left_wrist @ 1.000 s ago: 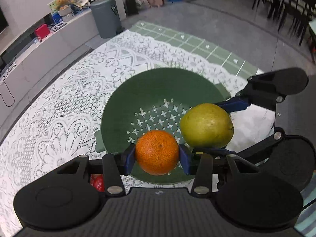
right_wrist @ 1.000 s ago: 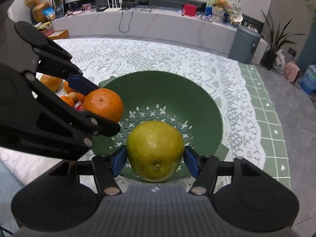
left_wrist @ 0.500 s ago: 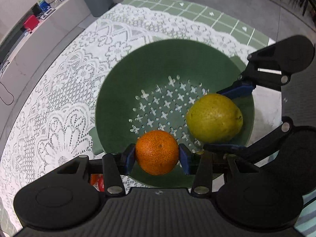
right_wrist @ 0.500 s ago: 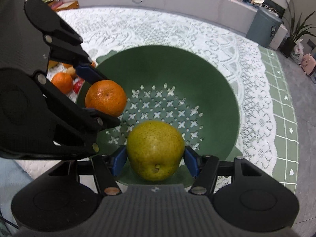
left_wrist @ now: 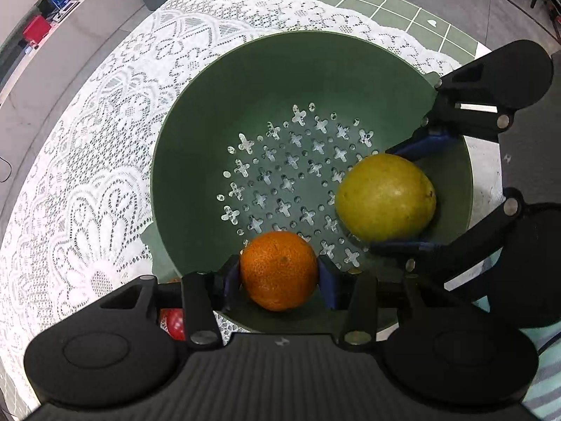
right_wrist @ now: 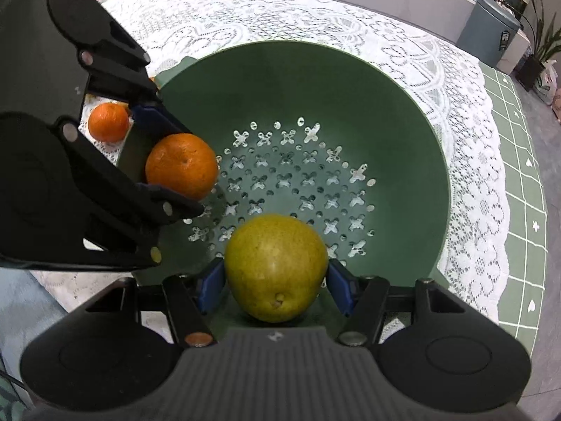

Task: Organize fruits
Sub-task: 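Open the left gripper to drop the orange while the right gripper releases the pear into the colander, then withdraw both grippers from the colander back toward the remaining fruits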

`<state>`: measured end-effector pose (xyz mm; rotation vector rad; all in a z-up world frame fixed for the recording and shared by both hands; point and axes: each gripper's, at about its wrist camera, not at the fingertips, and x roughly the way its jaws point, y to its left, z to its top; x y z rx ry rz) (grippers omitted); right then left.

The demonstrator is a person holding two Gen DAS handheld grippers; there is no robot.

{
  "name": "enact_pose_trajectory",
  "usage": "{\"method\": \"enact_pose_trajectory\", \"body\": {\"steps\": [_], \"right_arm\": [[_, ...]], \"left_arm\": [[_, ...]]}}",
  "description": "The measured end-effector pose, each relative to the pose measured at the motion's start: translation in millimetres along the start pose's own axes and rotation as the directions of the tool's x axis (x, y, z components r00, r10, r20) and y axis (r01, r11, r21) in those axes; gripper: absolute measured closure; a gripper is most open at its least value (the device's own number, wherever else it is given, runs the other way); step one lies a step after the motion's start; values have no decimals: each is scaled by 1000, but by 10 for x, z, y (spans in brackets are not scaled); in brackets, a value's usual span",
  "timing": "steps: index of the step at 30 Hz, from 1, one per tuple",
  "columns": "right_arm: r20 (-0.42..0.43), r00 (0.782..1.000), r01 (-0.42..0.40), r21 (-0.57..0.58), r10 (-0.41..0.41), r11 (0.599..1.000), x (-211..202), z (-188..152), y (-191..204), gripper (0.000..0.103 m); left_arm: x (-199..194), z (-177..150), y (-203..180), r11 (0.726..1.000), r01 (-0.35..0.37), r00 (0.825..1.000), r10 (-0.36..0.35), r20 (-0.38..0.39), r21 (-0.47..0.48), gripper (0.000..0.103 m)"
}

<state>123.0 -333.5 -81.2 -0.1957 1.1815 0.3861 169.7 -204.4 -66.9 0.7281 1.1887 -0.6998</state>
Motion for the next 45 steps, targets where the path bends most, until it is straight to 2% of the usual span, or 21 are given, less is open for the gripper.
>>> {"method": "enact_pose_trajectory", "body": {"steps": [3,6,9,12,14,16,19,24,27,30,35,39,45], "right_arm": [[-4,1000,1,-4,-1,1000,8,6,-8,42],[11,1000,-4,0,4,1000,-17,8,-9,42],[23,1000,-7,8,7,1000,-93,30,-29,42],[17,1000,2,-1,-2,1000,-121,33,-25,42],[17,1000,9,-3,-8,1000,-160,24,-9,37],[24,999,25,-9,-25,1000,-207,11,13,32],[42,998,38,0,-38,999,-282,-16,20,30],[80,996,45,17,-47,999,-409,-86,48,27],[116,992,55,32,-58,998,-506,-121,73,19],[165,984,61,59,-70,996,-611,-168,106,18],[268,960,45,125,-78,991,-815,-271,185,18],[354,931,22,188,-88,982,-898,-318,280,18],[498,862,-46,264,-96,963,-982,-370,501,18]], "left_arm": [[23,2,13,1000,3,1000,-3,3,-1,50],[32,9,14,1000,3,1000,-3,2,-3,46],[18,16,21,1000,-9,1000,9,12,-12,47],[-20,21,24,1000,8,1000,-7,27,-17,45],[-54,18,23,1000,3,999,-2,34,-20,38],[-96,14,2,1000,-7,999,8,40,-15,36],[-178,-2,-13,1000,-6,998,7,59,-16,33],[-331,-59,-37,1000,-9,996,10,89,-11,32],[-456,-113,-39,1000,-16,992,18,124,-20,32],[-609,-195,-13,999,-16,985,23,172,-41,32],[-856,-374,82,996,-1,967,25,253,-95,32],[-1080,-575,175,990,-4,948,48,314,-140,32],[-1373,-938,341,969,0,906,105,411,-249,32]]}}
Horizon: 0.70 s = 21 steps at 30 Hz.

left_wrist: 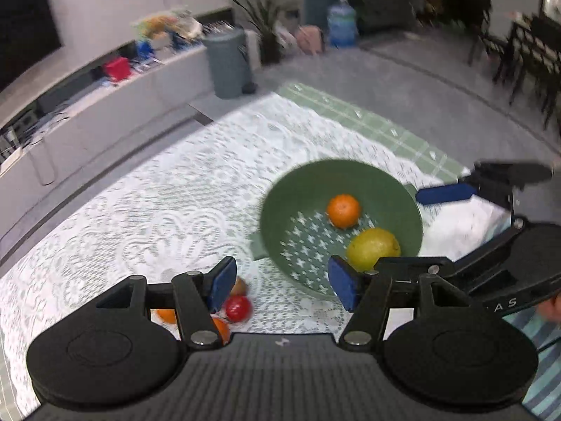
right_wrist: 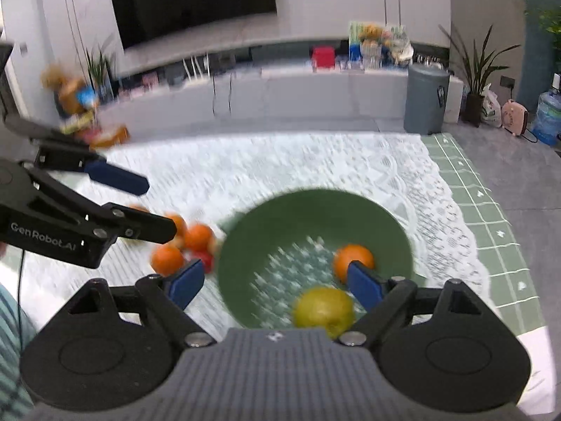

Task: Organize fruits
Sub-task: 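Withdraw both grippers from the colander back toward the remaining fruits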

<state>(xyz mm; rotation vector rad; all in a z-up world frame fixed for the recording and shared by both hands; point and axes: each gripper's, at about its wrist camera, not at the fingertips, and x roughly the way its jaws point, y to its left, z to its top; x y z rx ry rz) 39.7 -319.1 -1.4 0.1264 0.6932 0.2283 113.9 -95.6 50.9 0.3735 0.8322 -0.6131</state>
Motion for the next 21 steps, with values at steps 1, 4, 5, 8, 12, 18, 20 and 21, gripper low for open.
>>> {"method": "enact_pose_trajectory", "body": {"steps": [1,4,5,8,12,18,20,21], "right_arm": [[27,1000,5,9,-5,1000,-16,-16,51,18],[88,996,21,46,-25,999,-25,-59,201,18],[104,994,19,53,-24,998,-24,-75,244,18],[160,987,20,51,-28,998,9,-128,400,18],[207,978,20,69,-34,997,80,-184,550,17],[234,972,4,48,-15,999,211,-259,757,17],[231,973,19,23,-24,1000,276,-278,827,17],[230,973,26,13,-28,1000,313,-290,862,18]], "left_arm": [[-64,-42,49,1000,-7,1000,8,20,-23,32],[-243,-181,189,995,-28,996,36,76,-100,32],[-281,-230,244,992,-32,995,44,90,-125,32],[-405,-408,364,980,-70,986,96,138,-184,32],[-488,-663,503,962,-118,969,166,184,-248,32],[-460,-978,778,925,-135,953,220,211,-355,32],[-442,-1041,827,917,-157,946,247,212,-368,32],[-429,-1074,855,914,-164,943,255,213,-370,32]]}}
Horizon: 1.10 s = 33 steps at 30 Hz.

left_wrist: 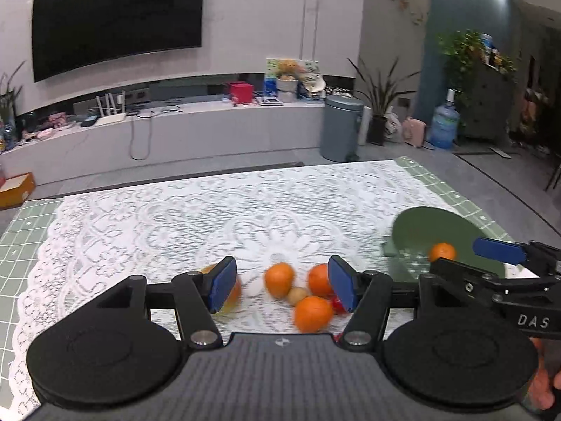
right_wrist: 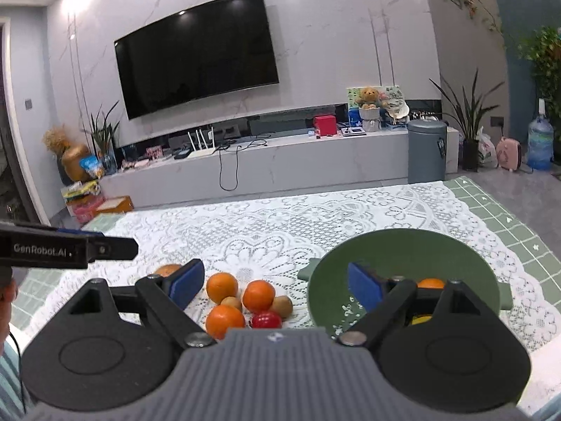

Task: Organize fruits
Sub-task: 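Withdraw both grippers from the colander back toward the remaining fruits, then grasp the red-yellow apple with the left gripper while the right gripper grasps a mandarin orange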

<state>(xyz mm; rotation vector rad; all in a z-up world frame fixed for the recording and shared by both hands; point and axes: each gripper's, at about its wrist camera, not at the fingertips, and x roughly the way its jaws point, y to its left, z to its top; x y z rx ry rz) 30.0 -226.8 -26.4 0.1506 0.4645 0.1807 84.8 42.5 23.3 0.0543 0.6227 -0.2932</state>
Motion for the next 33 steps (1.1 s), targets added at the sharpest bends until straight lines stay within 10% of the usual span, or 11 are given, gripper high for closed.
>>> {"method": "enact_pose_trajectory", "body": {"steps": [12,33], "right_arm": [[-44,998,-47,-174,40,984,449,-162,401,29],[-181,982,-102,-322,45,941,1170,-578,684,49]], "left_arm": [[285,-273,377,996,-34,999,33,-16,-77,32],[984,-435,499,992,-118,987,124,-107,53,25]]}}
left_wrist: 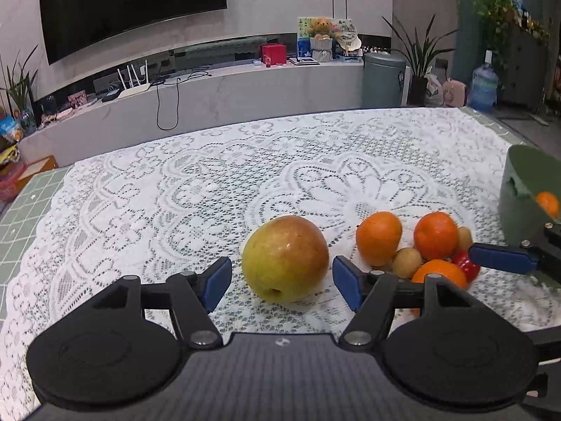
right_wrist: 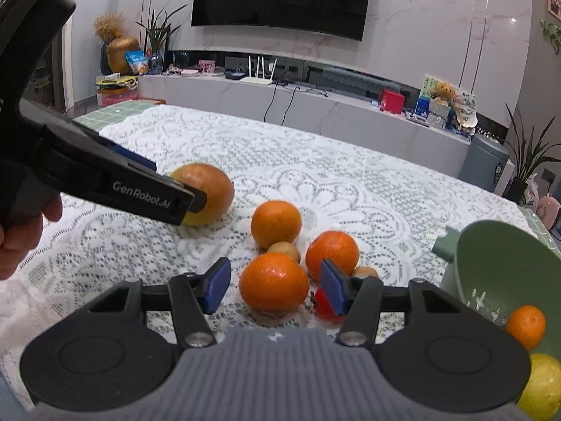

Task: Organize fruits
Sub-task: 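Grasp the red-yellow apple with the left gripper while the right gripper grasps a mandarin orange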

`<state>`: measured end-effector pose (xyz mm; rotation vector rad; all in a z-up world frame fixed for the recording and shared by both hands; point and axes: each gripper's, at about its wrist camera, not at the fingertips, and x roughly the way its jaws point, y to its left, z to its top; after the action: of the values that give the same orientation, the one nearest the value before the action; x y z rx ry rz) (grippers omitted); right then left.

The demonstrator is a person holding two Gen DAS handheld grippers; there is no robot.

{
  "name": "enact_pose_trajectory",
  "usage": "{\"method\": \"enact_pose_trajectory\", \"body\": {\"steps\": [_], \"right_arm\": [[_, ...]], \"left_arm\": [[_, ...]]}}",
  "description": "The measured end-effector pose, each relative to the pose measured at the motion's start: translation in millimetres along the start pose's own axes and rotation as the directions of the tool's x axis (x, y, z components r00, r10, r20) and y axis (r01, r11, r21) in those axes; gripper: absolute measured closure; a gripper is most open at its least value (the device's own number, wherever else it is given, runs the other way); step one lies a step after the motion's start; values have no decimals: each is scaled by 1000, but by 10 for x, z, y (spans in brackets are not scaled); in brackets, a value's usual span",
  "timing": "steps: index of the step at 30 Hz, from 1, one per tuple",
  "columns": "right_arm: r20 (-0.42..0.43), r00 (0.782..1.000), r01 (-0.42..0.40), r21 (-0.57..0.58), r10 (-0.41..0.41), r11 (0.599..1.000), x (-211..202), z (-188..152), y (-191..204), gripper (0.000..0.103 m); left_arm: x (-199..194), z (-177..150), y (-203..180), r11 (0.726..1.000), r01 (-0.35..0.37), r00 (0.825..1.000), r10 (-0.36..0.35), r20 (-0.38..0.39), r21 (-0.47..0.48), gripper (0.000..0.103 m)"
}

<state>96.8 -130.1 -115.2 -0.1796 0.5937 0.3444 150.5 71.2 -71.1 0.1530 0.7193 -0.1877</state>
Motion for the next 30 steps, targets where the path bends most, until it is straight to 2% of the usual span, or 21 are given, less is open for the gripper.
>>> {"method": "enact_pose_trajectory", "body": {"steps": [13,30], "right_arm": [[-29,999,-12,-4,12,1000,136,-30,-5,55],[-38,999,-12,8,12,1000,185,-41,-10,55]], "left_arm": [[235,63,-24,1000,2,1000,-2,0,22,24],[302,40,-31,1000,-3,1000,3,-6,17,24]]}}
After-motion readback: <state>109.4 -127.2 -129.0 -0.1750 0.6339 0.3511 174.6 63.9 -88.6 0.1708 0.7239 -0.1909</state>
